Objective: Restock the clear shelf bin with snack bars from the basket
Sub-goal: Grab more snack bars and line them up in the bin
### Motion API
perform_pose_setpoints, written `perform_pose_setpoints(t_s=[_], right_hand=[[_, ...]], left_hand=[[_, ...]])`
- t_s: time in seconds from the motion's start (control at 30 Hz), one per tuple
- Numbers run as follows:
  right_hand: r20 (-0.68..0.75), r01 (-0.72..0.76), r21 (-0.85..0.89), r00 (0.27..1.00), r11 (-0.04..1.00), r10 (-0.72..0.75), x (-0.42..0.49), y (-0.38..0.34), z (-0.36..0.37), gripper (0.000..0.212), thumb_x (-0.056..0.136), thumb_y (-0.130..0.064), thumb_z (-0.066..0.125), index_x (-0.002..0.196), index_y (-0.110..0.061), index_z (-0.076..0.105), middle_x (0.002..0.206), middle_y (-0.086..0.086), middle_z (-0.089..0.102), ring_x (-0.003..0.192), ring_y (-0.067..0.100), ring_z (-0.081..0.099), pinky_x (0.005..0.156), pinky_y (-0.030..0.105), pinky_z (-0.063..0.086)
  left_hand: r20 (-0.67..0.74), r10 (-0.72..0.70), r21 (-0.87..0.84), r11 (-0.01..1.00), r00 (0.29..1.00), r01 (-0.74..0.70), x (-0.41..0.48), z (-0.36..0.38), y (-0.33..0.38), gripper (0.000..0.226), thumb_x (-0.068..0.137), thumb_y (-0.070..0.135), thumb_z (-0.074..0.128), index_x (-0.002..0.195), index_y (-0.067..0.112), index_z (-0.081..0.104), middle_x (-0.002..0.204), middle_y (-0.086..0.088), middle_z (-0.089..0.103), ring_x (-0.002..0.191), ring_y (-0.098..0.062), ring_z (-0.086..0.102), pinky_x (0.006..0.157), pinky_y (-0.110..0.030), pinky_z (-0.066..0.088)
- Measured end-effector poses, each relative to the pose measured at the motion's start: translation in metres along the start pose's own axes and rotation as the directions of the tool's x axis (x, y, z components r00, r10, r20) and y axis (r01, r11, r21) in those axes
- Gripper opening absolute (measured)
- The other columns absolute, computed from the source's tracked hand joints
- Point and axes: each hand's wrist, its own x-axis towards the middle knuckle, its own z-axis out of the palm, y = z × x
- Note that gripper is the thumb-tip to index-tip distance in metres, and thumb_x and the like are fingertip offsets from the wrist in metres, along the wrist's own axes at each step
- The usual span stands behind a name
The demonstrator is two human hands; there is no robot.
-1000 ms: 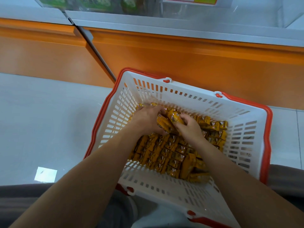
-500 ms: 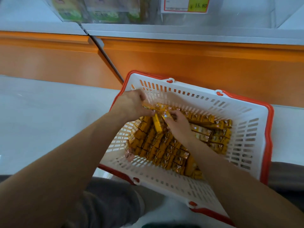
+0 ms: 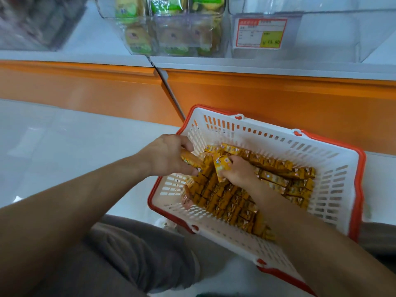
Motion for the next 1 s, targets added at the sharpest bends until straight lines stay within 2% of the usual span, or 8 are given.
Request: perform_pose_setpoints(t_s=[0.13, 0.23, 0.3, 0.4, 0.5, 0.63, 0.77, 1.0], right_hand=[[0.095, -0.051, -0.075, 0.994, 0.996, 0.058, 0.0, -0.005, 0.006, 0.096, 0.085, -0.059, 0.068, 0.155, -0.01, 0.025, 0.159, 0.01, 0.033, 0.142, 0.032, 0.037, 0.107, 0.042, 0.038], [0.028, -0.084, -0.08, 0.996, 0.993, 0.086, -0.006, -0.017, 0.015, 0.092, 0.085, -0.051, 0.072, 0.153, -0.008, 0.028, 0.141, 0.011, 0.051, 0.123, 0.03, 0.053, 0.088, 0.038, 0.048], [0.072, -0.122, 0.021, 0.99, 0.992, 0.12, -0.013, -0.027, 0.01, 0.092, 0.084, -0.046, 0.072, 0.154, -0.009, 0.026, 0.131, 0.008, 0.054, 0.109, 0.024, 0.058, 0.073, 0.032, 0.045], [0.208, -0.166, 0.31, 0.973, 0.936, 0.103, -0.029, -0.046, -0.024, 0.086, 0.08, -0.033, 0.078, 0.151, -0.012, 0.035, 0.146, 0.01, 0.047, 0.125, 0.033, 0.054, 0.089, 0.045, 0.05], [0.161, -0.089, 0.463, 0.987, 0.882, 0.015, -0.055, -0.079, -0.083, 0.06, 0.077, -0.015, 0.081, 0.131, -0.014, 0.055, 0.119, 0.013, 0.067, 0.106, 0.032, 0.067, 0.093, 0.053, 0.056], [0.124, 0.046, 0.444, 0.986, 0.895, -0.113, -0.109, -0.118, -0.156, 0.038, 0.08, -0.013, 0.078, 0.114, -0.017, 0.063, 0.108, 0.013, 0.073, 0.093, 0.024, 0.073, 0.08, 0.039, 0.061], [0.141, 0.173, 0.304, 0.964, 0.937, -0.225, -0.168, -0.135, -0.198, 0.042, 0.076, -0.034, 0.084, 0.115, -0.03, 0.067, 0.106, -0.005, 0.076, 0.098, 0.015, 0.072, 0.089, 0.04, 0.055], [0.102, 0.225, 0.247, 0.961, 0.943, -0.256, -0.194, -0.136, -0.213, 0.061, 0.05, -0.051, 0.095, 0.104, -0.038, 0.069, 0.089, -0.009, 0.077, 0.085, 0.009, 0.073, 0.077, 0.023, 0.054]], left_hand=[[0.01, 0.032, -0.025, 0.999, 0.999, -0.032, -0.012, -0.006, 0.003, 0.063, 0.07, 0.05, 0.09, 0.121, 0.025, 0.063, 0.118, 0.006, 0.064, 0.104, -0.015, 0.061, 0.089, -0.03, 0.053], [0.006, 0.049, -0.043, 0.998, 0.999, -0.048, -0.024, -0.009, -0.001, 0.064, 0.069, 0.05, 0.09, 0.122, 0.026, 0.063, 0.117, 0.006, 0.064, 0.102, -0.015, 0.062, 0.089, -0.032, 0.054], [-0.003, 0.057, -0.073, 0.996, 0.998, -0.057, -0.03, -0.009, -0.004, 0.064, 0.068, 0.049, 0.091, 0.122, 0.026, 0.064, 0.118, 0.007, 0.065, 0.103, -0.014, 0.063, 0.091, -0.035, 0.056], [-0.02, 0.053, -0.173, 0.983, 0.998, -0.056, -0.033, -0.009, -0.004, 0.061, 0.068, 0.046, 0.092, 0.119, 0.028, 0.065, 0.117, 0.008, 0.065, 0.104, -0.013, 0.063, 0.091, -0.034, 0.056], [-0.057, 0.063, -0.27, 0.96, 0.996, -0.076, -0.031, -0.016, 0.006, 0.054, 0.068, 0.044, 0.093, 0.112, 0.031, 0.064, 0.103, 0.019, 0.061, 0.096, -0.005, 0.06, 0.076, -0.015, 0.048], [-0.114, 0.131, -0.39, 0.906, 0.985, -0.165, -0.037, -0.032, 0.035, 0.061, 0.067, 0.048, 0.092, 0.118, 0.033, 0.062, 0.106, 0.024, 0.059, 0.097, 0.002, 0.058, 0.068, -0.006, 0.043], [-0.185, 0.206, -0.441, 0.857, 0.961, -0.268, -0.047, -0.044, 0.063, 0.083, 0.061, 0.051, 0.095, 0.132, 0.036, 0.055, 0.109, 0.017, 0.064, 0.096, 0.001, 0.064, 0.075, -0.02, 0.051], [-0.228, 0.282, -0.512, 0.78, 0.932, -0.361, -0.051, -0.051, 0.088, 0.086, 0.061, 0.036, 0.097, 0.135, 0.031, 0.053, 0.109, 0.022, 0.06, 0.088, 0.016, 0.061, 0.063, -0.007, 0.049]])
